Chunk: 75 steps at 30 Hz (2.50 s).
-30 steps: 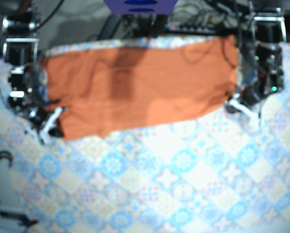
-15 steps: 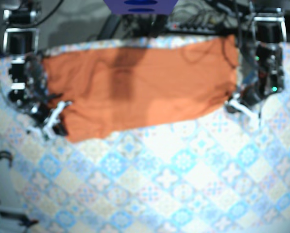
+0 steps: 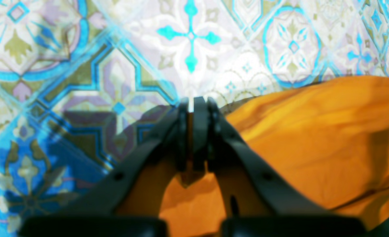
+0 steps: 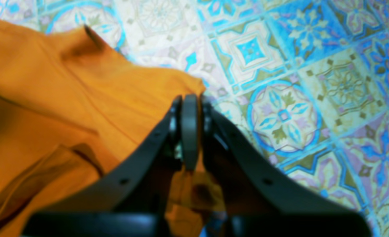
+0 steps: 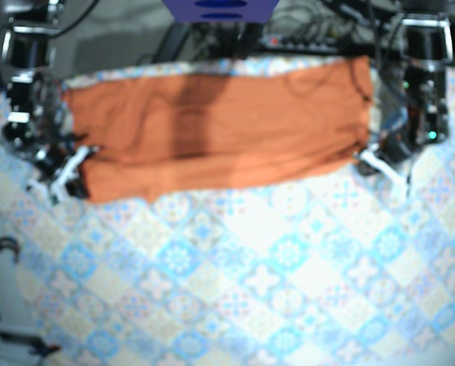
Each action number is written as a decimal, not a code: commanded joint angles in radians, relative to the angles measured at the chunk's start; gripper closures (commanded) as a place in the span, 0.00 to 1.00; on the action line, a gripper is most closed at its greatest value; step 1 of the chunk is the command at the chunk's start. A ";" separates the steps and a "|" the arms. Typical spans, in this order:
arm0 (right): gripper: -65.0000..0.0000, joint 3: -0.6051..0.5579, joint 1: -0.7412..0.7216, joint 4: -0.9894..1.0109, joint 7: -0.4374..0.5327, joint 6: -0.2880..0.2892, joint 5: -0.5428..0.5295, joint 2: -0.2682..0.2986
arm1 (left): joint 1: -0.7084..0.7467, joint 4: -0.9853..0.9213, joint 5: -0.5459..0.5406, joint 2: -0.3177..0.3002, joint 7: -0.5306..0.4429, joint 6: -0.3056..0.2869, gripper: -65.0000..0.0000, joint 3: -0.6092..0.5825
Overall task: Fold the T-shirt properly
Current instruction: 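Lift and pull the grasped shirt half toward the arms with both grippers, then lay the folded half over the shirt edge by the arms with both grippers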
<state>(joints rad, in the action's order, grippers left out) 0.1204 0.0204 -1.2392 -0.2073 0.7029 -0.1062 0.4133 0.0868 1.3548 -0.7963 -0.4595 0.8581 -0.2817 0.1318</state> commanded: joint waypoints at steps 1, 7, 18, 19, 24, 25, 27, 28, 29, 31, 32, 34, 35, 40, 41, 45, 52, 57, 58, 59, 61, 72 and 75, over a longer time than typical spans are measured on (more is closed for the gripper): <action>1.00 0.011 -0.006 -0.032 0.033 -0.005 -0.039 0.020 | -0.011 0.018 -0.012 -0.029 -0.013 -0.004 1.00 0.006; 1.00 0.048 0.036 -0.073 0.032 -0.005 -0.049 0.037 | -0.011 0.018 -0.012 -0.037 -0.015 -0.049 1.00 0.006; 1.00 0.117 0.085 -0.076 0.033 -0.005 -0.049 0.039 | 0.031 0.018 0.033 -0.069 -0.058 -0.092 1.00 0.006; 1.00 0.117 0.088 -0.080 0.036 -0.005 -0.049 0.039 | 0.031 0.018 0.047 -0.069 -0.059 -0.100 1.00 0.006; 1.00 0.117 0.117 -0.092 0.053 -0.005 -0.051 0.039 | 0.054 0.018 0.074 -0.069 -0.086 -0.109 1.00 0.007; 1.00 0.117 0.118 -0.092 0.053 -0.005 -0.051 0.039 | 0.054 0.018 0.074 -0.069 -0.086 -0.109 1.00 0.007; 1.00 0.117 0.123 -0.092 0.053 -0.005 -0.051 0.039 | 0.063 0.018 0.074 -0.069 -0.086 -0.109 1.00 0.007; 1.00 0.117 0.134 -0.092 0.055 -0.005 -0.051 0.039 | 0.064 0.018 0.074 -0.069 -0.086 -0.109 1.00 0.007; 1.00 0.118 0.143 -0.092 0.059 -0.005 -0.051 0.039 | 0.064 0.018 0.074 -0.069 -0.086 -0.109 1.00 0.007; 1.00 0.118 0.154 -0.092 0.078 -0.005 -0.051 0.039 | 0.066 0.018 0.074 -0.069 -0.086 -0.109 1.00 0.007; 1.00 0.117 0.155 -0.092 0.081 -0.005 -0.051 0.039 | 0.066 0.018 0.074 -0.069 -0.086 -0.109 1.00 0.007; 1.00 0.117 0.169 -0.092 0.085 -0.005 -0.051 0.039 | 0.066 0.018 0.074 -0.069 -0.086 -0.109 1.00 0.007; 1.00 0.117 0.177 -0.092 0.087 -0.005 -0.051 0.039 | 0.066 0.018 0.074 -0.069 -0.086 -0.109 1.00 0.007; 1.00 0.117 0.181 -0.092 0.087 -0.005 -0.051 0.039 | 0.067 0.018 0.097 -0.078 -0.087 -0.110 1.00 0.007; 1.00 0.117 0.183 -0.092 0.087 -0.005 -0.051 0.039 | 0.067 0.018 0.108 -0.080 -0.089 -0.112 1.00 0.006; 1.00 0.117 0.183 -0.090 0.087 -0.005 -0.051 0.039 | 0.081 0.018 0.133 -0.083 -0.109 -0.130 1.00 0.006; 1.00 0.117 0.184 -0.090 0.087 -0.005 -0.051 0.040 | 0.100 0.018 0.142 -0.095 -0.119 -0.130 1.00 0.006; 1.00 0.117 0.209 -0.092 0.087 -0.005 -0.051 0.040 | 0.109 0.018 0.142 -0.098 -0.135 -0.130 1.00 0.006; 1.00 0.117 0.211 -0.092 0.087 -0.005 -0.051 0.040 | 0.115 0.018 0.142 -0.100 -0.135 -0.130 1.00 0.006; 1.00 0.117 0.212 -0.092 0.087 -0.005 -0.051 0.040 | 0.117 0.018 0.142 -0.100 -0.135 -0.130 1.00 0.006; 1.00 0.117 0.230 -0.092 0.088 -0.005 -0.051 0.040 | 0.117 0.018 0.142 -0.100 -0.135 -0.132 1.00 0.006; 1.00 0.118 0.278 -0.144 0.088 -0.005 -0.051 0.040 | 0.149 0.056 0.142 -0.097 -0.135 -0.144 1.00 0.006; 1.00 0.118 0.283 -0.144 0.088 -0.005 -0.051 0.040 | 0.156 0.065 0.142 -0.097 -0.135 -0.144 1.00 0.006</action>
<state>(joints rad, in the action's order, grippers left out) 0.2256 0.3084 -1.3678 -0.1429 0.7033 -0.1394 0.4328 0.2481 1.4063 -0.6498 -0.5343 0.7399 -0.4232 0.1280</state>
